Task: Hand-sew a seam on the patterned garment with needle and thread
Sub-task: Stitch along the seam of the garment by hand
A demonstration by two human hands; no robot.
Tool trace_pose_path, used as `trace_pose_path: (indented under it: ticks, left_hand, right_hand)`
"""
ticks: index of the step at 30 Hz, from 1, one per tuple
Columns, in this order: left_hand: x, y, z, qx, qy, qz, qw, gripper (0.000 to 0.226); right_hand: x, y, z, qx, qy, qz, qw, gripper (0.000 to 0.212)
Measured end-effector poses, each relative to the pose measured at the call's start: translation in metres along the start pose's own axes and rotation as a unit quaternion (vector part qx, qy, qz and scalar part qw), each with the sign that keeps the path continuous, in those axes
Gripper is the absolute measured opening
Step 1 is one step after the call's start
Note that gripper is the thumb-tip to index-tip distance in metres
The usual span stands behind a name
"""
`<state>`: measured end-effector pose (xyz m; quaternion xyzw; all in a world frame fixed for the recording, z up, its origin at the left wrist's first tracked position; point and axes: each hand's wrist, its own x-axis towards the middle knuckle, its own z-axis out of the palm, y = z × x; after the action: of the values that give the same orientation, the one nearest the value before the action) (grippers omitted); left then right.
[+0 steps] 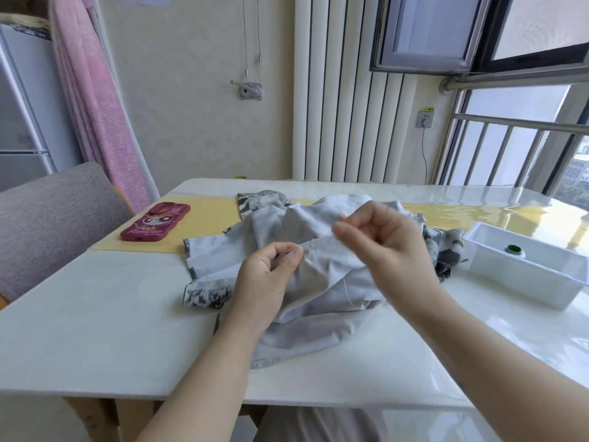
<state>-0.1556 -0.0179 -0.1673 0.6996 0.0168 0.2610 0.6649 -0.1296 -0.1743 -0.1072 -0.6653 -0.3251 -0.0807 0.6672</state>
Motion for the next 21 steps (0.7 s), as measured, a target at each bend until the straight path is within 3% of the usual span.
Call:
trace_pose_path:
  ticks: [3,5,9,11,13,15,18,21]
  left_hand:
    - [-0.002,0.0,0.0,0.001,-0.004,-0.005,1.0,0.01]
    - [-0.003,0.001,0.0,0.002,-0.009,-0.004,1.0,0.01]
    - [-0.003,0.003,0.001,0.006,0.0,0.001,1.0,0.009]
    - [-0.003,0.003,0.0,0.014,0.005,0.0,1.0,0.009]
    - [-0.004,0.003,0.0,0.017,0.009,0.0,1.0,0.009]
    - [-0.004,0.002,-0.001,0.023,0.011,0.004,1.0,0.009]
    - [-0.004,0.003,-0.001,0.043,0.014,0.02,0.999,0.008]
    - [-0.007,0.006,0.0,0.064,0.023,0.036,0.997,0.007]
  right_hand:
    - [0.005,-0.003,-0.001,0.243,-0.037,0.091,0.965,0.022]
    - [0.004,-0.004,-0.002,0.283,-0.084,0.156,0.943,0.022]
    - [-0.001,-0.004,-0.007,0.106,-0.174,0.198,0.959,0.02]
    - [0.003,-0.005,-0.012,-0.025,-0.146,0.156,0.977,0.021]
    - [0.012,-0.007,-0.019,-0.174,-0.085,0.089,0.977,0.008]
    - [0.022,-0.007,-0.028,-0.288,-0.077,0.06,0.953,0.014]
    - [0.031,-0.004,-0.035,-0.41,-0.139,0.103,0.896,0.02]
    - [0.036,0.0,-0.039,-0.45,-0.136,0.11,0.876,0.001]
